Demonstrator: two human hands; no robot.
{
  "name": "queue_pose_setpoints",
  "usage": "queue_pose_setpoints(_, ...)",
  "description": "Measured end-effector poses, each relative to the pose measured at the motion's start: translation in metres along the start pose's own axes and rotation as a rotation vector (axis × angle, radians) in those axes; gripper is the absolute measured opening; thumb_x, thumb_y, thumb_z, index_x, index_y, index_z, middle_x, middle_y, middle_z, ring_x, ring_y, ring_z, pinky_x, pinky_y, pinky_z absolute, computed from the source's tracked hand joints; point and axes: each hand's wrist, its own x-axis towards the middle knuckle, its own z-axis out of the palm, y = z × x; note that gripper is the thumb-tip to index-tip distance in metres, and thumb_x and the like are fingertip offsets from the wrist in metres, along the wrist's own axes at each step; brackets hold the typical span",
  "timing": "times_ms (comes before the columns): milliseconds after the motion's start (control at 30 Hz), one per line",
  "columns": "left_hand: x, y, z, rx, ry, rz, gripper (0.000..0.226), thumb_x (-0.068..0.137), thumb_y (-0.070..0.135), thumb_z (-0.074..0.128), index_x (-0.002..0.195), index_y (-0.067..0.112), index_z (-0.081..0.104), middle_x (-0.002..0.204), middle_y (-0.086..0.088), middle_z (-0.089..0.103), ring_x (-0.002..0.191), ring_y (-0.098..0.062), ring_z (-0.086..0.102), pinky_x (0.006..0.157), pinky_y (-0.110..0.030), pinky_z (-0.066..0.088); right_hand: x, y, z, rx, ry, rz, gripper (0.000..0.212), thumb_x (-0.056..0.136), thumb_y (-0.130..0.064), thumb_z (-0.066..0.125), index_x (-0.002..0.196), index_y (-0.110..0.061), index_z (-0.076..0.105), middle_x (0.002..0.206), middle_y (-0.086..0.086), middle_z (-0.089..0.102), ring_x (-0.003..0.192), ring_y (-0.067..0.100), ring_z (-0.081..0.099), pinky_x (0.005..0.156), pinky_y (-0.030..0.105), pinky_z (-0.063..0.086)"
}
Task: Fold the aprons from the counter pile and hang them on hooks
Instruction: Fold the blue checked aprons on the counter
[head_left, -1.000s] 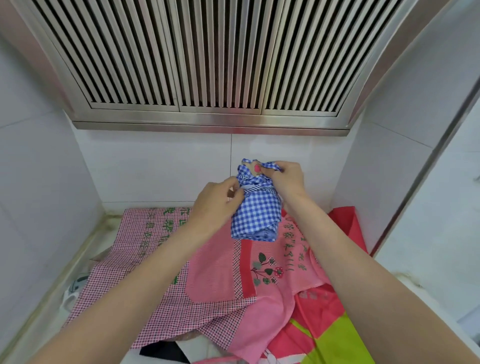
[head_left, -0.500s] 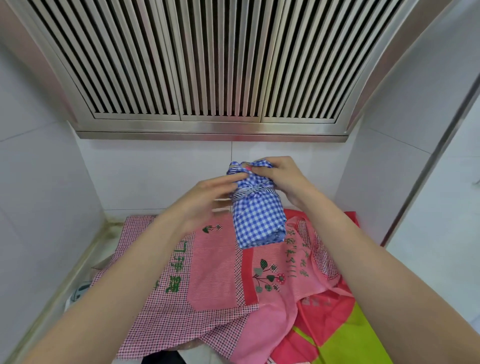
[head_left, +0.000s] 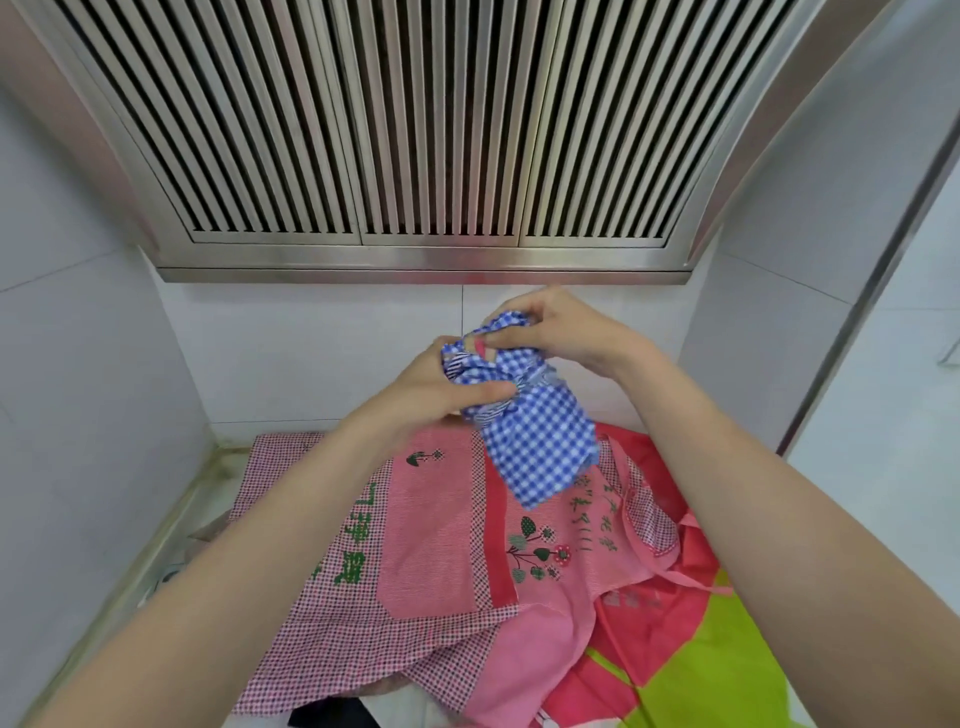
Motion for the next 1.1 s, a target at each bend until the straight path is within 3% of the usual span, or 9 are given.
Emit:
queue_pose_setpoints(133,0.01,-0.009,0.002,-0.044,0.18,-0.002,0.038,0.073,0.012,0.079,0.106,0.009,0.059,0.103,-0.01,0.069,0.086,-0.02,0.068,0.075,-0.032,0.057,-0.007,0.004,-0.001,0.147,0.162,0.079,0.042,0.084,-0.028,0.069,0.121,-0.012,0.057,0.107,0.005,0.065,0.095,0.013,0.061,0.084,0.026,0.05)
queue_pose_setpoints(233,0.015,-0.014,-0.005,-0.071,0.36,0.051,0.031,0.072,0.012,0.08,0.093,0.015,0.057,0.096,-0.008,0.068,0.081,-0.017,0.066,0.073,-0.031,0.055,-0.018,0.019,0.004,-0.058,-0.038,0.304,0.057,0.081,-0.049,0.064,0.121,-0.009,0.055,0.113,0.0,0.061,0.099,0.012,0.061,0.091,0.03,0.05)
queue_pose_setpoints(333,0.016,-0.009,-0.002,-0.094,0.425,0.13,0.03,0.071,0.016,0.081,0.091,0.016,0.059,0.092,-0.003,0.068,0.08,-0.015,0.066,0.071,-0.029,0.056,-0.023,0.028,0.026,0.128,-0.058,0.287,0.04,0.082,-0.032,0.07,0.113,-0.008,0.06,0.107,0.002,0.068,0.093,0.014,0.066,0.084,0.032,0.055)
queue_pose_setpoints(433,0.011,-0.004,-0.002,-0.338,0.346,0.134,0.027,0.074,0.015,0.077,0.098,0.015,0.065,0.092,-0.002,0.071,0.077,-0.013,0.069,0.063,-0.023,0.056,-0.025,0.037,0.032,0.382,0.048,0.178,0.015,0.085,-0.02,0.066,0.098,-0.011,0.063,0.095,0.001,0.07,0.084,0.014,0.068,0.079,0.035,0.054)
queue_pose_setpoints(633,0.004,-0.016,-0.001,-0.741,0.112,0.1,0.044,0.069,0.033,0.066,0.108,0.013,0.064,0.111,-0.007,0.069,0.102,-0.021,0.066,0.083,-0.032,0.056,-0.023,0.039,0.03,0.624,-0.057,0.19,0.011,0.083,-0.015,0.062,0.092,-0.009,0.061,0.084,-0.001,0.071,0.075,0.01,0.069,0.07,0.025,0.057)
queue_pose_setpoints(767,0.0,-0.017,-0.024,-0.283,0.028,-0.013,0.034,0.079,0.027,0.067,0.111,0.014,0.063,0.107,-0.003,0.07,0.1,-0.018,0.065,0.086,-0.031,0.055,-0.024,0.039,0.015,0.401,-0.033,0.292,0.069,0.042,-0.041,0.088,0.097,-0.007,0.066,0.106,0.016,0.069,0.099,0.032,0.067,0.092,0.048,0.051)
queue_pose_setpoints(833,0.001,-0.016,-0.03,0.017,0.014,-0.014,0.037,0.079,0.024,0.071,0.112,0.016,0.058,0.106,-0.001,0.067,0.096,-0.016,0.065,0.086,-0.032,0.054,-0.024,0.037,0.014,0.278,-0.091,0.324,0.058,0.051,-0.034,0.087,0.098,-0.007,0.067,0.112,0.02,0.066,0.107,0.039,0.062,0.098,0.058,0.043)
queue_pose_setpoints(933,0.002,-0.012,-0.022,0.16,0.071,0.135,0.02,0.079,0.008,0.072,0.092,0.015,0.059,0.084,0.003,0.067,0.077,-0.008,0.063,0.08,-0.028,0.052,-0.02,0.026,0.021,0.124,-0.167,0.24,0.028,0.075,-0.012,0.077,0.1,-0.01,0.065,0.105,0.011,0.069,0.098,0.027,0.067,0.092,0.052,0.05)
queue_pose_setpoints(1100,-0.005,-0.016,-0.017,0.088,0.188,0.326,0.014,0.081,0.01,0.07,0.076,0.017,0.06,0.059,0.013,0.066,0.058,0.0,0.062,0.057,-0.016,0.051,-0.024,0.018,0.01,0.098,-0.216,0.086,0.052,0.08,-0.002,0.07,0.122,-0.025,0.05,0.119,-0.004,0.057,0.112,0.012,0.056,0.095,0.026,0.047)
